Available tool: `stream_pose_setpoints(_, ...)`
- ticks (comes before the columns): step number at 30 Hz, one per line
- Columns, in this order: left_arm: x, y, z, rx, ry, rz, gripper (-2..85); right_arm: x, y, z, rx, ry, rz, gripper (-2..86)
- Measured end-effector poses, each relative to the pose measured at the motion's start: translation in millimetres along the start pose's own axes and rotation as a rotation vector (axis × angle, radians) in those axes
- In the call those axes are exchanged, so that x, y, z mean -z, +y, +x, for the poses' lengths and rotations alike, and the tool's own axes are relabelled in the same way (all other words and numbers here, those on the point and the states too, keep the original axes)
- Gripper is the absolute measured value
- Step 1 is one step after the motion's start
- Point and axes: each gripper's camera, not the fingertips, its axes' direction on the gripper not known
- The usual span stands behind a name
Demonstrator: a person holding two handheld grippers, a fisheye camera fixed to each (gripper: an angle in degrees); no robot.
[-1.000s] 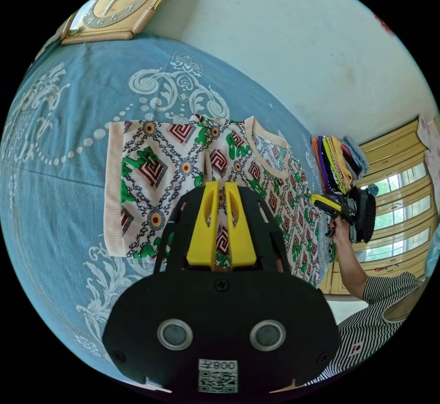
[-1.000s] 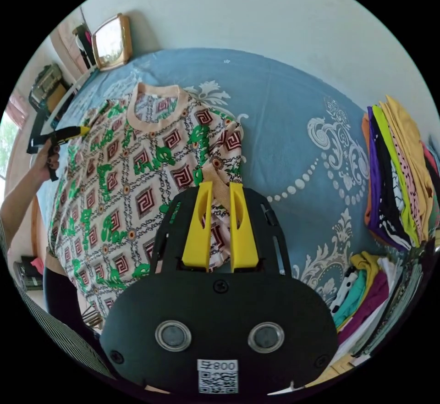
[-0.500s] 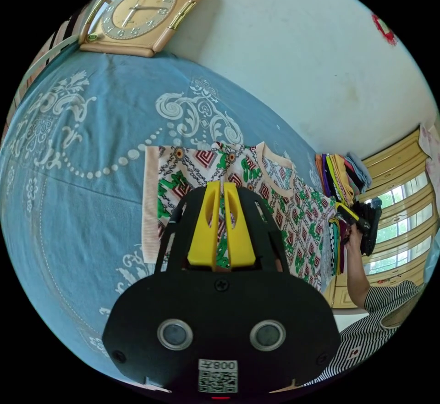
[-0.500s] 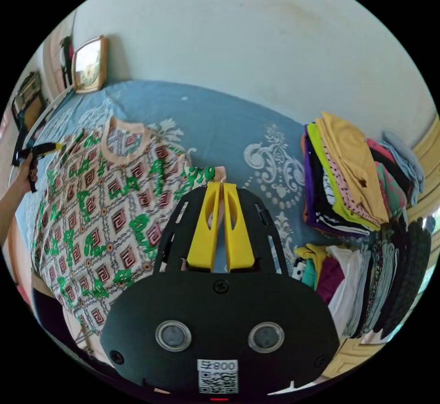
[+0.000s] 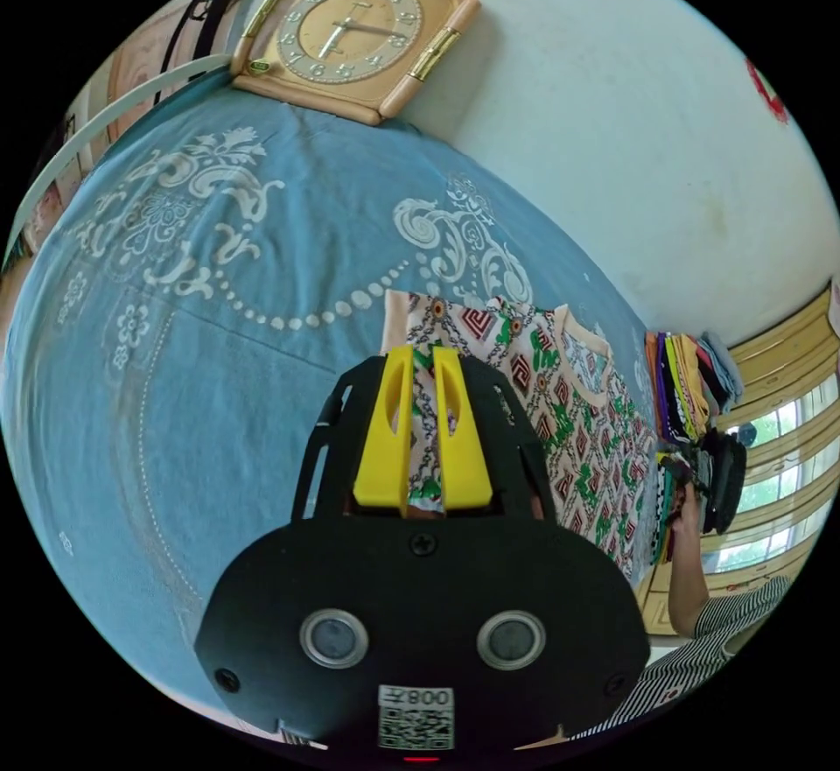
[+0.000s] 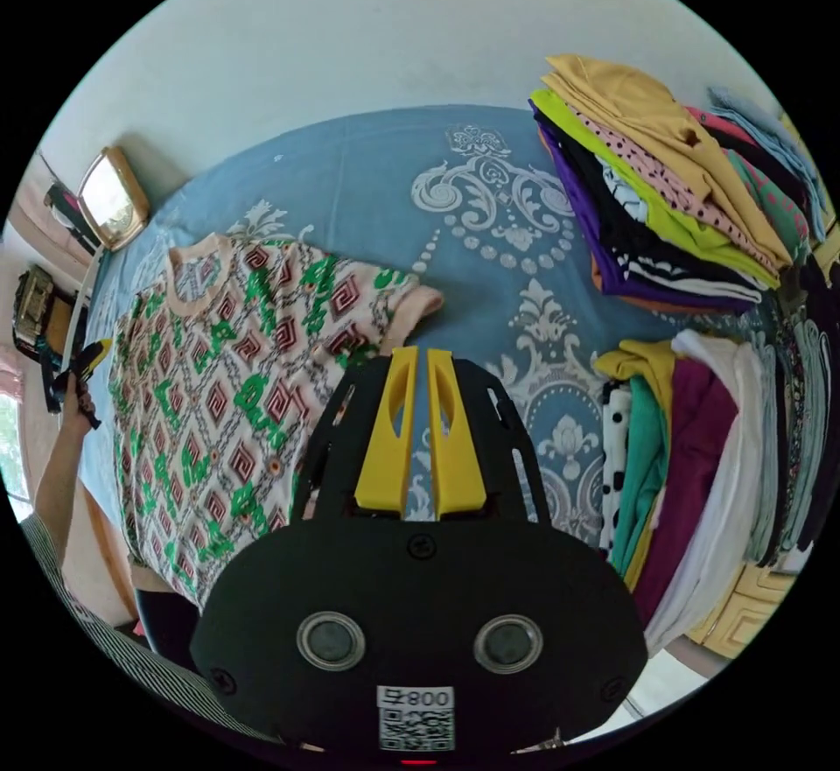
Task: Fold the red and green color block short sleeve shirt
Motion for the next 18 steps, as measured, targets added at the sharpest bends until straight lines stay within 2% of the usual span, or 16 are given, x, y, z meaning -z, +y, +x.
stream_pose_setpoints(5, 15, 30, -2, -0.008, -0.107, 0.004, 6.1, -5, 22, 6, 0.008, -0.050, -0.027, 5.4)
stream_pose_setpoints(18, 3, 40, 8, -0.017, -0.138, -0.081, 2.0, -22, 13, 14, 0.014, -0.041, -0.028, 3.1)
